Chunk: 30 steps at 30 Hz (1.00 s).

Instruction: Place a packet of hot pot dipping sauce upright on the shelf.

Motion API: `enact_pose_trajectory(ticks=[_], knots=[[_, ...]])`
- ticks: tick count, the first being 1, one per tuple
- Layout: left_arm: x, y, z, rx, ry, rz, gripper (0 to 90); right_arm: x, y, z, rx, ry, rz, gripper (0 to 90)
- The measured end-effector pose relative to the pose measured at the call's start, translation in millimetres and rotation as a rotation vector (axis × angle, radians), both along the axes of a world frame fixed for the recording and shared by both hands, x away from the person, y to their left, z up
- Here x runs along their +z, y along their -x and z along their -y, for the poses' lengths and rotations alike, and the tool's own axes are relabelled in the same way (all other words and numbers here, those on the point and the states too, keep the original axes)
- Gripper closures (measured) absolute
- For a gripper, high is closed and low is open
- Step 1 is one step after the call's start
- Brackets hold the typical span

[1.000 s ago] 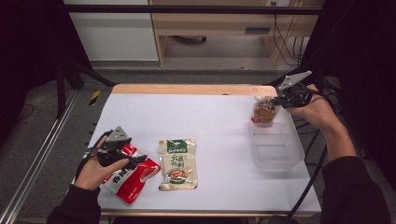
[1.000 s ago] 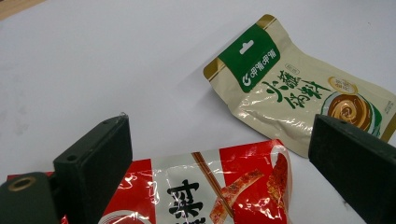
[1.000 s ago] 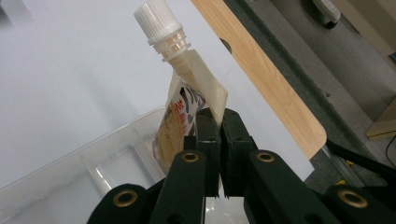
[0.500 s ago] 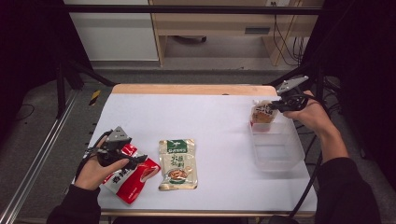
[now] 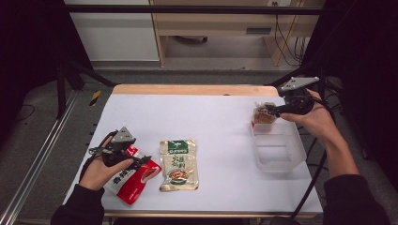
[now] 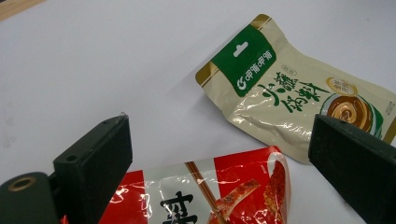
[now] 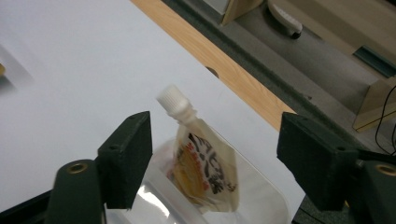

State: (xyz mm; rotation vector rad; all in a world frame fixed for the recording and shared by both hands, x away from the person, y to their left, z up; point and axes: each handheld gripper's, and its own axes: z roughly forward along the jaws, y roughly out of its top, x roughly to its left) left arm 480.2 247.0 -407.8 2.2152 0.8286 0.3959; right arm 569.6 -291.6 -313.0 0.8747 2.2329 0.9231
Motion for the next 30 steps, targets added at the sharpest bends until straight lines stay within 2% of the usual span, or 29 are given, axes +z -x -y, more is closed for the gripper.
enact_pose_trajectory(ticks=[4, 7, 9, 12, 13, 14, 16, 17, 19, 21, 25, 26, 27, 30], knots=[[-0.7, -1.1, 6.6, -0.022, -0.004, 0.002, 6.4, 3.6, 16.5, -13.9, -0.02, -0.023, 0.015, 19.6], [-0.5, -3.8, 11.6, -0.033, -0.018, 0.006, 6.4, 4.8, 29.6, -26.9, -0.009, -0.033, 0.039, 17.2], [-0.2, -5.0, 13.0, -0.037, -0.016, 0.005, 6.5, 5.0, 35.0, -32.8, -0.005, -0.042, 0.037, 16.2], [1.9, -10.5, 18.8, -0.047, -0.024, 0.015, 6.4, 2.8, 52.0, -53.5, 0.019, -0.075, 0.054, 14.7], [1.9, -10.5, 18.8, -0.047, -0.024, 0.015, 6.4, 2.8, 52.0, -53.5, 0.019, -0.075, 0.054, 14.7], [3.0, -13.1, 21.4, -0.056, -0.021, 0.023, 6.4, 0.7, 60.4, -64.4, 0.025, -0.1, 0.054, 13.4], [3.3, -14.7, 23.0, -0.061, -0.023, 0.025, 6.4, -3.0, 67.8, -75.9, 0.042, -0.126, 0.05, 12.2], [3.7, -16.0, 24.1, -0.064, -0.028, 0.03, 6.4, -3.0, 67.8, -75.9, 0.042, -0.126, 0.05, 12.2], [3.8, -20.8, 28.7, -0.072, -0.033, 0.05, 7.5, -12.7, 78.1, -94.4, 0.068, -0.141, 0.058, 11.9], [3.6, -24.2, 29.9, -0.07, -0.03, 0.055, 8.1, -21.5, 81.8, -106.8, 0.086, -0.139, 0.036, 10.6], [2.2, -28.0, 30.0, -0.065, -0.016, 0.046, 8.1, -42.5, 87.1, -131.2, 0.108, -0.123, 0.007, 10.4], [1.7, -28.7, 29.9, -0.067, -0.017, 0.04, 8.1, -42.5, 87.1, -131.2, 0.108, -0.123, 0.007, 10.4], [1.2, -28.7, 29.9, -0.068, -0.018, 0.036, 8.0, -52.8, 90.0, -143.2, 0.115, -0.123, -0.002, 10.2], [0.1, -27.4, 30.5, -0.068, -0.02, 0.024, 7.9, -67.9, 93.7, -162.3, 0.113, -0.112, -0.037, 10.2]])
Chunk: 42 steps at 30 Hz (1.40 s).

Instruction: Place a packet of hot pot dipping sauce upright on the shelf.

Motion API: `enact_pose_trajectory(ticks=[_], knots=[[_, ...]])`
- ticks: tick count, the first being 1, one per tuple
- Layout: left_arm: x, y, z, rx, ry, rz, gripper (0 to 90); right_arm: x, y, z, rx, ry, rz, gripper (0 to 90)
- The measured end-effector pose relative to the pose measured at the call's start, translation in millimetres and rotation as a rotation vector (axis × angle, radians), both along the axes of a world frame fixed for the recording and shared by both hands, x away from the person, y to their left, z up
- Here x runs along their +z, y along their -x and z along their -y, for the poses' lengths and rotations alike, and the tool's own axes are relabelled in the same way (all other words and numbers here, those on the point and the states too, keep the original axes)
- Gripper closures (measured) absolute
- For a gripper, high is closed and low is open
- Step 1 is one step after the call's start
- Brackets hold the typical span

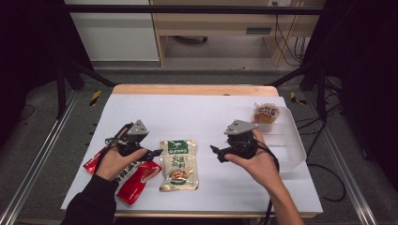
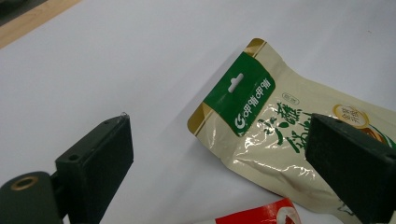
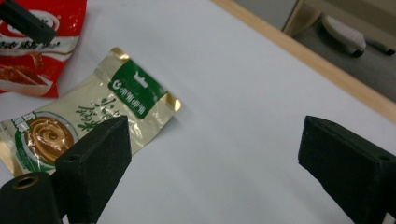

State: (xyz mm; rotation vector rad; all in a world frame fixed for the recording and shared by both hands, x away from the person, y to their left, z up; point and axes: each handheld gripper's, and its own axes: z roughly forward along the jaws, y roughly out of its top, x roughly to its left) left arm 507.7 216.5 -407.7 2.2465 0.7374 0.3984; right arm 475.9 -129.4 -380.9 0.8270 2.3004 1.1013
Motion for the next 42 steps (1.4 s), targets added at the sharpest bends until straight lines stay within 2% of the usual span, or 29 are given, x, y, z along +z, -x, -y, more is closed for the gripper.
enact_pose_trajectory(ticks=[2, 3, 4, 5, 6, 8, 10, 13, 17, 19, 22, 32, 34, 38, 42], knots=[[-0.2, 0.6, 0.6, -0.001, 0.007, -0.006, 7.9, -9.6, 3.8, -12.2, 0.008, -0.02, -0.016, 11.2], [-0.4, 1.1, 1.2, -0.002, 0.007, -0.009, 7.9, -12.9, 5.2, -16.0, 0.007, -0.035, -0.01, 12.4], [-1.0, 1.4, 1.6, -0.004, 0.002, -0.012, 8.0, -18.2, 7.5, -21.8, 0.009, -0.067, -0.01, 12.6], [-1.0, 1.4, 1.6, -0.004, 0.002, -0.012, 8.0, -18.2, 7.5, -21.8, 0.009, -0.067, -0.01, 12.6], [-2.9, 2.0, 2.2, -0.006, -0.009, -0.016, 8.0, -26.4, 11.1, -28.3, 0.0, -0.087, -0.013, 13.1], [-5.2, 2.1, 2.3, -0.003, -0.02, -0.018, 8.1, -32.7, 14.8, -31.4, 0.008, -0.059, -0.004, 13.0], [-7.2, 1.6, 2.3, 0.002, -0.013, -0.025, 8.2, -38.6, 18.0, -31.0, -0.009, -0.058, 0.009, 13.5], [-9.7, 1.2, 4.1, -0.003, -0.017, -0.028, 8.6, -47.3, 22.4, -30.3, -0.007, -0.061, -0.008, 13.4], [-20.1, 2.1, 12.3, -0.021, -0.037, -0.047, 9.1, -58.5, 24.8, -31.6, -0.009, -0.024, -0.026, 13.4], [-24.8, 2.3, 16.1, -0.038, -0.059, -0.056, 9.7, -61.8, 24.2, -31.2, -0.014, -0.028, -0.038, 13.7], [-30.3, 0.3, 19.7, -0.051, -0.078, -0.073, 11.0, -65.4, 22.4, -31.2, -0.013, -0.008, -0.051, 13.5], [-42.0, -13.9, 25.6, -0.036, -0.088, -0.106, 11.9, -72.1, 22.0, -35.2, 0.005, 0.017, -0.076, 13.7], [-45.6, -18.8, 26.0, -0.033, -0.09, -0.125, 12.0, -73.0, 22.1, -35.9, 0.01, 0.021, -0.079, 13.8], [-49.4, -22.1, 26.9, -0.04, -0.088, -0.138, 13.6, -74.0, 21.3, -36.5, 0.007, 0.024, -0.085, 13.8], [-52.6, -26.2, 27.8, -0.071, -0.032, -0.186, 20.8, -74.8, 20.9, -36.7, 0.005, 0.026, -0.09, 13.9]])
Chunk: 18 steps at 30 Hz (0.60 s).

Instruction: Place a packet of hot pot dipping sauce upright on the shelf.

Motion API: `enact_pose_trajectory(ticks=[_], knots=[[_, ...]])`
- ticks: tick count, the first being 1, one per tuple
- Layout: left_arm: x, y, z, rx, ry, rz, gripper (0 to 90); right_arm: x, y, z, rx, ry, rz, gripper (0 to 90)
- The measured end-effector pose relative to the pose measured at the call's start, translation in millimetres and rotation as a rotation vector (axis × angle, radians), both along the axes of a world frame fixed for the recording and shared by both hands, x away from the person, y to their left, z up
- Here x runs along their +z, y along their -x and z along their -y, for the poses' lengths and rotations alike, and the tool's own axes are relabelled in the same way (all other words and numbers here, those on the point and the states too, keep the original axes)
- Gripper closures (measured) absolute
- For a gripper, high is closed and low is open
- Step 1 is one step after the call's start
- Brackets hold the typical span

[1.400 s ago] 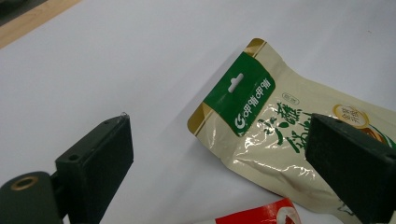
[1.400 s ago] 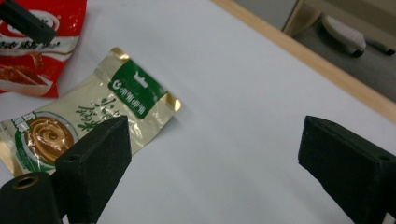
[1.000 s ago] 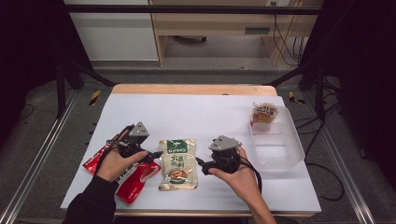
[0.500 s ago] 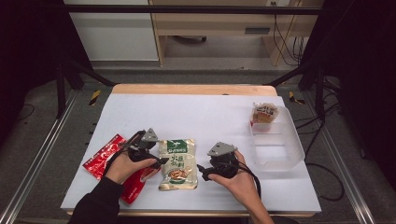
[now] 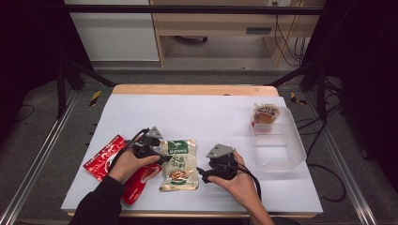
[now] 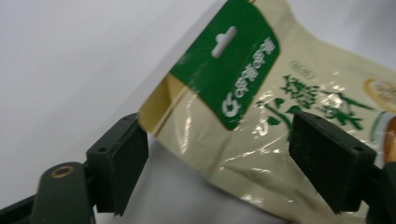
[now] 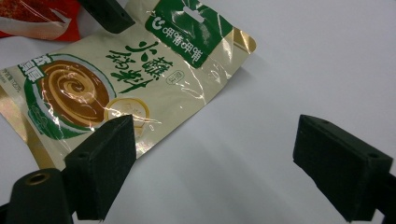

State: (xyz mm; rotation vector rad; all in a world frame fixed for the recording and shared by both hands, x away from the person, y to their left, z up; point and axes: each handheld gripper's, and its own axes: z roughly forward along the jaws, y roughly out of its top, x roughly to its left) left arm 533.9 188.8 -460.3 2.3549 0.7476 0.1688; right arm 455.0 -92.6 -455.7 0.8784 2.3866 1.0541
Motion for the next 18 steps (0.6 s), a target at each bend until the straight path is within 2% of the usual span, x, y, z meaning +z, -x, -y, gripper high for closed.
enact_pose_trajectory(ticks=[2, 5, 8, 10, 13, 14, 16, 17, 18], knots=[[-0.8, 0.6, 0.9, -0.004, -0.015, 0.003, 23.0, -0.8, -0.1, -0.2, 0.005, 0.0, -0.003, 14.1], [1.1, 3.7, 1.7, -0.015, -0.011, 0.003, 28.3, -0.6, -0.4, -0.2, 0.007, 0.001, -0.002, 14.2], [4.2, 6.7, 1.6, -0.03, -0.01, 0.004, 35.8, -0.8, -1.0, -0.2, 0.007, 0.0, -0.002, 14.3], [7.8, 11.3, 1.4, -0.036, -0.015, 0.02, 42.2, -0.7, -1.1, 0.2, 0.008, 0.0, 0.001, 14.3], [8.2, 11.5, 0.9, -0.024, -0.017, 0.025, 51.2, -0.8, -1.2, 0.8, 0.009, 0.005, 0.002, 14.3], [7.7, 10.7, 0.6, -0.011, -0.023, 0.032, 51.2, -0.8, -1.2, 0.8, 0.009, 0.005, 0.002, 14.3], [4.5, 6.7, -1.4, 0.027, -0.012, 0.032, 62.2, -1.0, -1.2, 0.5, 0.009, 0.006, 0.003, 14.3], [4.5, 6.7, -1.4, 0.027, -0.012, 0.032, 66.9, -1.0, -1.2, 0.5, 0.009, 0.006, 0.003, 14.3], [3.8, 5.3, -3.8, 0.053, 0.007, 0.03, 71.8, -0.8, -1.3, 0.7, 0.009, 0.006, 0.004, 14.3]])
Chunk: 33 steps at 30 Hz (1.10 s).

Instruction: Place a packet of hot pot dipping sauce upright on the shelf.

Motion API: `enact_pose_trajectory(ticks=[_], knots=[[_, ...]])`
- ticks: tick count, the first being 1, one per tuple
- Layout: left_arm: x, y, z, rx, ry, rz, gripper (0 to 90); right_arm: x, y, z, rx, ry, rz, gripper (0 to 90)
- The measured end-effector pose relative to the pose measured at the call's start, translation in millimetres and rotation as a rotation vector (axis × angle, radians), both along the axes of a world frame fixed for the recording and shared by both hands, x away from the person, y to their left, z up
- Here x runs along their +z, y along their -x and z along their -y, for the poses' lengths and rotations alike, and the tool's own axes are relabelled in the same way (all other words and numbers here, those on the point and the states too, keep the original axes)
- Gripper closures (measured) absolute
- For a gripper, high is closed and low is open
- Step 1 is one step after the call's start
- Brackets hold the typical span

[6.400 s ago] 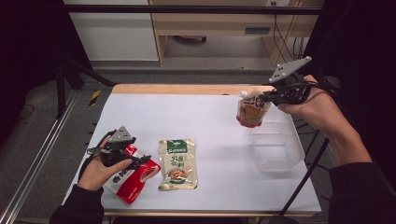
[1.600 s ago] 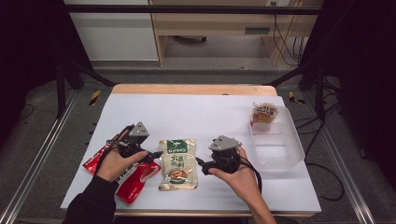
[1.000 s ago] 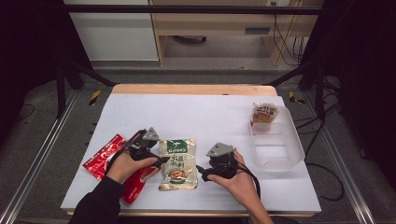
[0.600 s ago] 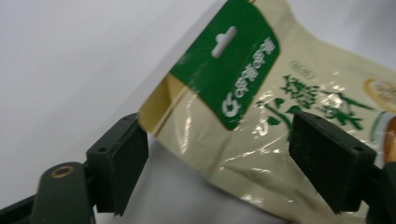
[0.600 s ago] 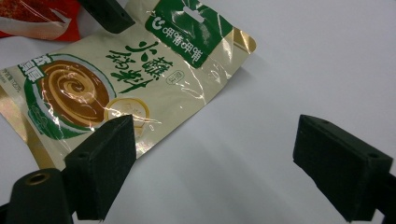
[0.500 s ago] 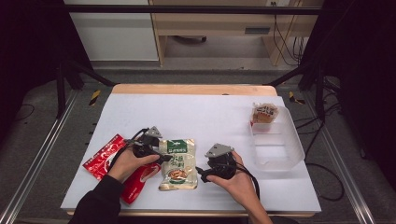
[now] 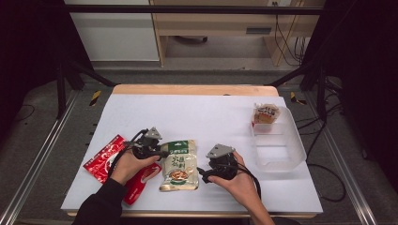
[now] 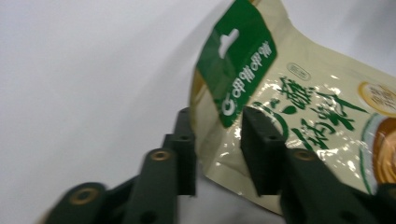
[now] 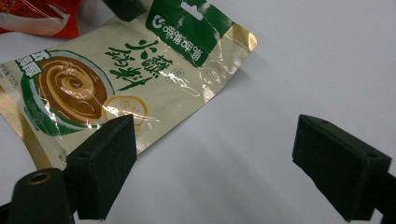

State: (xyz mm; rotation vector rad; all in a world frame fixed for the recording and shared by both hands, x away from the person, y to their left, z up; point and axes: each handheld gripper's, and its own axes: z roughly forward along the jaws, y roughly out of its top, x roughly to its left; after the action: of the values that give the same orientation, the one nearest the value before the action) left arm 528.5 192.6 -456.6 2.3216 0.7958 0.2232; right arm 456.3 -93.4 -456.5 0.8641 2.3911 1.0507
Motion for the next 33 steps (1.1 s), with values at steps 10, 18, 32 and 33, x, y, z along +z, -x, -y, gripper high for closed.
enact_pose_trajectory(ticks=[10, 18, 32, 33], knots=[[11.9, 3.1, -3.0, 0.0, 0.029, 0.005, 90.0, 1.0, 0.4, -0.3, 0.006, 0.008, 0.003, 14.3], [35.1, 10.7, -4.4, -0.026, 0.047, 0.046, 90.0, 3.4, 0.8, -0.1, 0.006, 0.008, 0.016, 14.5], [74.5, 29.9, -2.9, -0.075, 0.065, 0.129, 90.0, 24.2, 1.2, -2.0, 0.042, 0.007, 0.035, 18.3], [78.7, 32.4, -2.1, -0.084, 0.064, 0.136, 90.0, 30.6, -1.1, -3.1, 0.046, 0.022, 0.037, 18.7]])
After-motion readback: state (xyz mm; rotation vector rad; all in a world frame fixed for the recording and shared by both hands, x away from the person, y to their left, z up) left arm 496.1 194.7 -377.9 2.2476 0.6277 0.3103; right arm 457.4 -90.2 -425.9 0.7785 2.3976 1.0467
